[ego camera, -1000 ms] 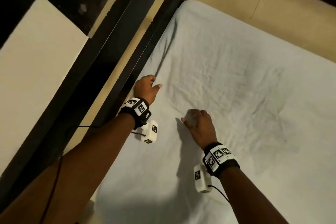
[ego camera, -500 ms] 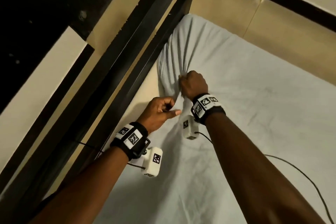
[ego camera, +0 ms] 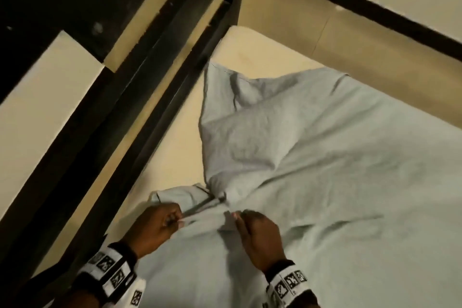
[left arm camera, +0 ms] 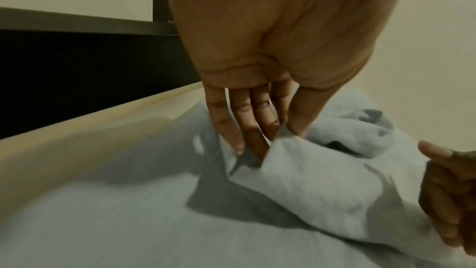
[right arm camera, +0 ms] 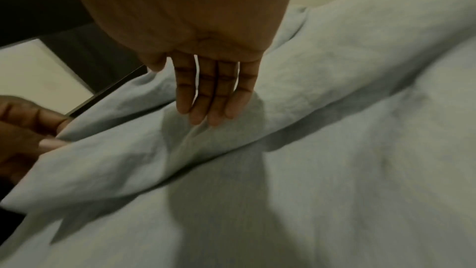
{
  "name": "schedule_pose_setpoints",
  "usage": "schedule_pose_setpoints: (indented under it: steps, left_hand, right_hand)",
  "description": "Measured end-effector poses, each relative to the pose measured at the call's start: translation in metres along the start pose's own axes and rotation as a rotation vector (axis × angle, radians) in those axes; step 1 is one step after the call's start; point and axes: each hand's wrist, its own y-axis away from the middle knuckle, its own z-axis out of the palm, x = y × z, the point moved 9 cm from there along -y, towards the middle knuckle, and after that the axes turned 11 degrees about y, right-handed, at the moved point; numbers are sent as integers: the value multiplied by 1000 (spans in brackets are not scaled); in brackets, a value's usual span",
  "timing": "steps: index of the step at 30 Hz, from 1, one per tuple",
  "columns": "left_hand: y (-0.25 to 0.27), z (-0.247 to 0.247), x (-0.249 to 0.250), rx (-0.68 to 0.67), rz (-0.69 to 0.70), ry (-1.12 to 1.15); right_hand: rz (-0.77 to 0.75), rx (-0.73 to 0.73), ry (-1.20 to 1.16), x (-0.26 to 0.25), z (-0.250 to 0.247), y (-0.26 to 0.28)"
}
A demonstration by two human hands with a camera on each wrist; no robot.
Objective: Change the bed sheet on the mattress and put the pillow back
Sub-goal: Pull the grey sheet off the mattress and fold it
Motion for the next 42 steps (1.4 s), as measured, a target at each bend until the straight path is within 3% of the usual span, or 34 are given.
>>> schedule_pose_setpoints:
  steps: [4, 6, 9, 12, 14, 16, 19, 24, 27, 29, 33, 35, 37, 40, 42]
  left_hand:
    - [-35, -34, 51, 424, 75, -51]
    - [-51, -34, 76, 490, 96, 134]
    - [-76, 2, 104, 310, 23, 238]
    - [-99, 50, 108, 74, -84, -45]
    - [-107, 71, 107, -39, -104, -165]
    - [-104, 88, 111, -101, -100, -73]
    - [-80, 111, 123, -160, -80, 89]
    - [-31, 61, 128, 115, -66, 284]
    - [7, 4, 164, 311, 77, 366]
    - [24, -23, 181, 387, 163, 406]
    - [27, -46, 173, 640, 208, 328]
    - [25, -42, 149, 731, 135, 300]
    - [39, -23, 125, 809, 87, 190]
    - [73, 33, 86, 821, 37, 78]
    - [101, 76, 43, 776, -87, 41]
  right_hand:
    - [259, 175, -153, 44, -25, -15]
    - [353, 161, -163, 57, -30, -23]
    - [502, 111, -108, 76, -33, -33]
    - [681, 91, -65, 103, -37, -35]
    - [824, -5, -155, 125, -29, -33]
    - [904, -140, -294, 140, -19, -32]
    - [823, -220, -465, 142, -21, -47]
    - [625, 245, -783, 104, -87, -58]
    - [487, 390, -940, 67, -143, -46]
    - [462, 413, -1022, 54, -162, -36]
    - [302, 159, -1067, 43, -132, -15]
    - [344, 55, -1041, 57, -100, 13]
    - [421, 44, -950, 86, -68, 50]
    - [516, 28, -797, 132, -23, 121]
    - [565, -50, -673, 155, 11, 173]
